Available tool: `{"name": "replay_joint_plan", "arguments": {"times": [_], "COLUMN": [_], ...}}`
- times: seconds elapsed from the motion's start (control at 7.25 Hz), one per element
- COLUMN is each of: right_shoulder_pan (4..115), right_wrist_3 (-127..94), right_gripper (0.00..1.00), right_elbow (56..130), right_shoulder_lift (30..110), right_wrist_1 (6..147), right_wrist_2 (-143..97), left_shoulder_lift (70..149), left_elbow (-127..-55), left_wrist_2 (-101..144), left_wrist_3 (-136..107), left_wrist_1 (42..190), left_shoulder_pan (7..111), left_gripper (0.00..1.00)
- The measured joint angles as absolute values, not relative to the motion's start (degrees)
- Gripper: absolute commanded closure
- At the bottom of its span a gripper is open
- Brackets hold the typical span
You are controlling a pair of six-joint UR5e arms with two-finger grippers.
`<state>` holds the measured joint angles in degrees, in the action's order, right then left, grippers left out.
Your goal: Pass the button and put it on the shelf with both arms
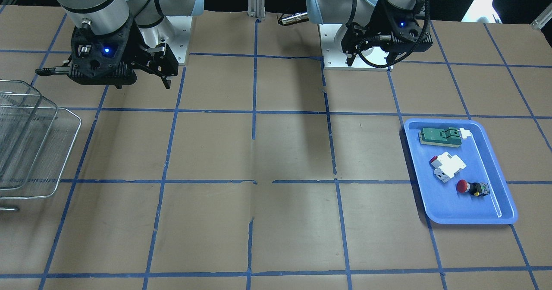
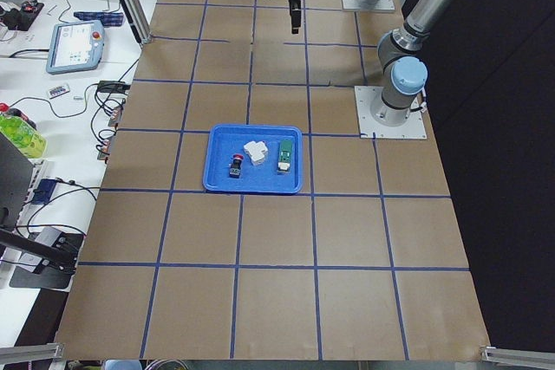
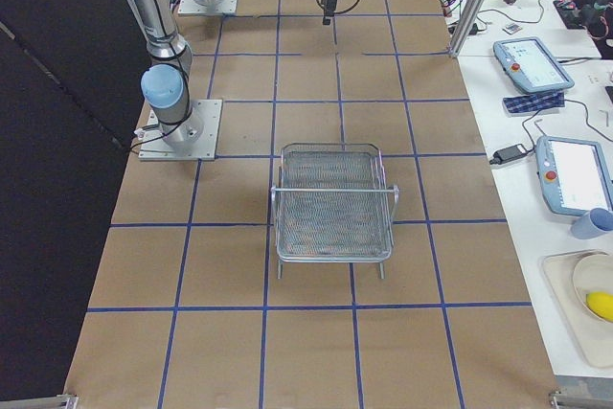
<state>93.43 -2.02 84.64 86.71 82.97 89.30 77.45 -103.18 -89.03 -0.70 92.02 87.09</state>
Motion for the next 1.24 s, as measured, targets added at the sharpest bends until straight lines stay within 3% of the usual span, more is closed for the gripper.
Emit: {"name": "replay_joint_plan", "arguments": {"times": [1.24], "right_shoulder_pan": [93.5], "right_wrist_3": [-2.0], "right_gripper": [0.00], "right_elbow": [84.6], "right_shoulder_lift": [86.7], "right_wrist_1": [82.9], "right_wrist_2": [89.3], "left_shoulder_lift": [78.3], "left_elbow": [-103.2], "left_wrist_2": [-89.2], "left_wrist_3": [0.4], "left_wrist_1": [90.9], "left_shoulder_pan": [86.4], "left_gripper": [0.00]}}
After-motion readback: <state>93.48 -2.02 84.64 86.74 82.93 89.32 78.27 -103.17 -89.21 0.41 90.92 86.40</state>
